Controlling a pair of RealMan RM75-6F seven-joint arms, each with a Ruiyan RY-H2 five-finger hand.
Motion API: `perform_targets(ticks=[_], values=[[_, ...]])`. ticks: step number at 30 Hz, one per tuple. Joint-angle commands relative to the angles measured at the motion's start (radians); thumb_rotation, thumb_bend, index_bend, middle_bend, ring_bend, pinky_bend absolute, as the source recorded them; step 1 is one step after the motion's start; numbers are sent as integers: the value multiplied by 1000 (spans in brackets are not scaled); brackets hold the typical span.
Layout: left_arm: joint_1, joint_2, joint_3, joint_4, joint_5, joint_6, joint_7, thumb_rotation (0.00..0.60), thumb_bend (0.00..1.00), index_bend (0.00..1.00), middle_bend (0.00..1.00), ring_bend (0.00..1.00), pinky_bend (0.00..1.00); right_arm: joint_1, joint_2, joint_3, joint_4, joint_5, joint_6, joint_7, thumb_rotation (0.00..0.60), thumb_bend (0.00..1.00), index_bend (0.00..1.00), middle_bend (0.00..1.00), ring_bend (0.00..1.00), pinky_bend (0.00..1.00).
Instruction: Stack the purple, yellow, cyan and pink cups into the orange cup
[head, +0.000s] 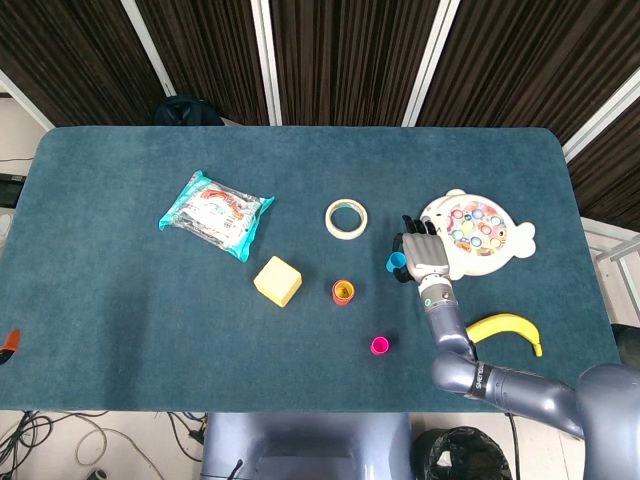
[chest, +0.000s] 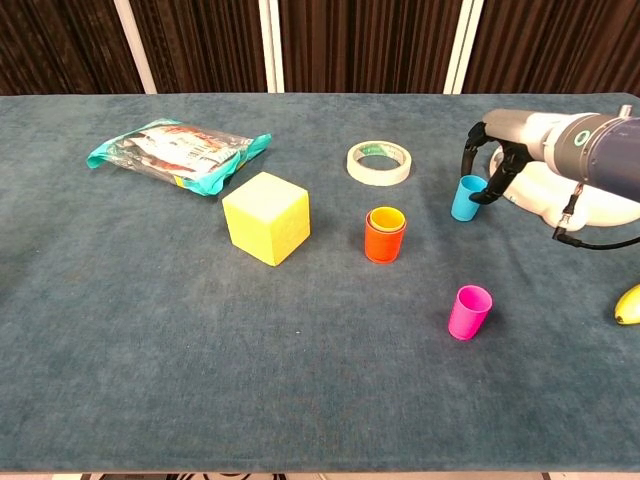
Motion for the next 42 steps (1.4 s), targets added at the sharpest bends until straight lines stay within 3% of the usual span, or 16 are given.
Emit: perform_targets(ticks=[1, 9, 16, 25, 32, 42], values=[[0, 0, 0, 0, 0, 0, -1, 600, 273, 34, 32, 0, 0, -1, 5, 2, -10, -10, 5, 0, 600, 398, 447, 0, 59, 49], [0, 0, 0, -1, 0, 0, -2, 600, 273, 34, 32, 0, 0, -7, 52, 21, -99, -58, 39, 8, 600, 399, 453, 0, 59, 48], [-1, -1, 0, -3, 2, 0, -1, 600, 273, 33, 32, 0, 0, -22, 157, 42, -311, -84, 69, 7, 600, 399, 455, 0, 59, 57], [-1, 0, 0, -5, 3, 0, -4, 600, 273, 33, 32, 0, 0, -33, 225, 23, -519, -163, 137, -29, 600, 399, 456, 0, 59, 61], [0, 0, -1, -5, 2, 1, -6, 600, 273, 33, 31, 0, 0, -30, 219, 8, -565, -183, 160, -41, 600, 399, 456, 0, 60, 61], [-2, 0, -1, -4, 1, -1, -7, 600, 273, 33, 32, 0, 0, -23, 180, -10, -542, -192, 172, -43, 600, 399, 456, 0, 61, 61]])
